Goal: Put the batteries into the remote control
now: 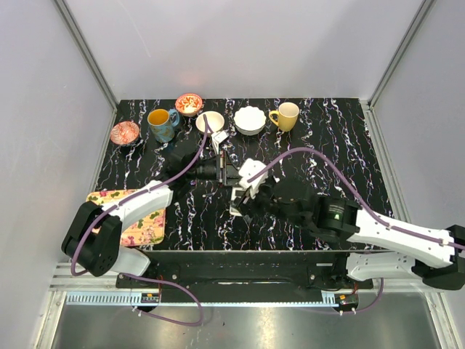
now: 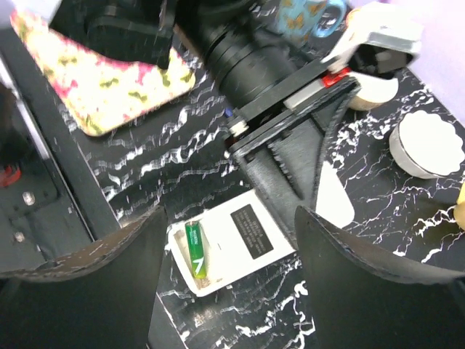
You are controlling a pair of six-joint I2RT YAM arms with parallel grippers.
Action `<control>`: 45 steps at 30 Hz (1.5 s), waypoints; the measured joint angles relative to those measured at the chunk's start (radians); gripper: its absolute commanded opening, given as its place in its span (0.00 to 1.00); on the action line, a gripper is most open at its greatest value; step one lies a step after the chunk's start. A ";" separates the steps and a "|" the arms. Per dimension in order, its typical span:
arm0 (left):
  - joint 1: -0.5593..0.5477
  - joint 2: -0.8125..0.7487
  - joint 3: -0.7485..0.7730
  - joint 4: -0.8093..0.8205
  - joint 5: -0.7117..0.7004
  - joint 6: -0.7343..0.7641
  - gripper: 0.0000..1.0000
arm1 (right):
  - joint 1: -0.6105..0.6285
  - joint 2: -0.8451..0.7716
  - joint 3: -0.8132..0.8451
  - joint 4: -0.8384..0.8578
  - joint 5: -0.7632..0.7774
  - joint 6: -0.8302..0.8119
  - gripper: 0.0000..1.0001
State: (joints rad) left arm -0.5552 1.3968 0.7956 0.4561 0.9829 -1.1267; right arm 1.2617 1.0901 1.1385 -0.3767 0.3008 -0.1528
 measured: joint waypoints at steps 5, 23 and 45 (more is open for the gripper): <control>0.000 0.000 -0.005 0.020 -0.030 0.000 0.00 | -0.042 -0.069 -0.001 0.065 0.060 0.161 0.86; 0.004 -0.037 -0.105 0.205 -0.253 -0.088 0.00 | -0.226 -0.090 -0.135 0.037 -0.089 0.739 1.00; 0.014 -0.041 -0.119 0.261 -0.263 -0.138 0.00 | -0.229 -0.053 -0.172 0.030 -0.192 0.764 0.83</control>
State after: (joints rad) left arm -0.5407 1.3556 0.6762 0.7170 0.7197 -1.2648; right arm 1.0328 1.0367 0.9665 -0.3470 0.1089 0.6113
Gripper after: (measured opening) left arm 0.249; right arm 0.864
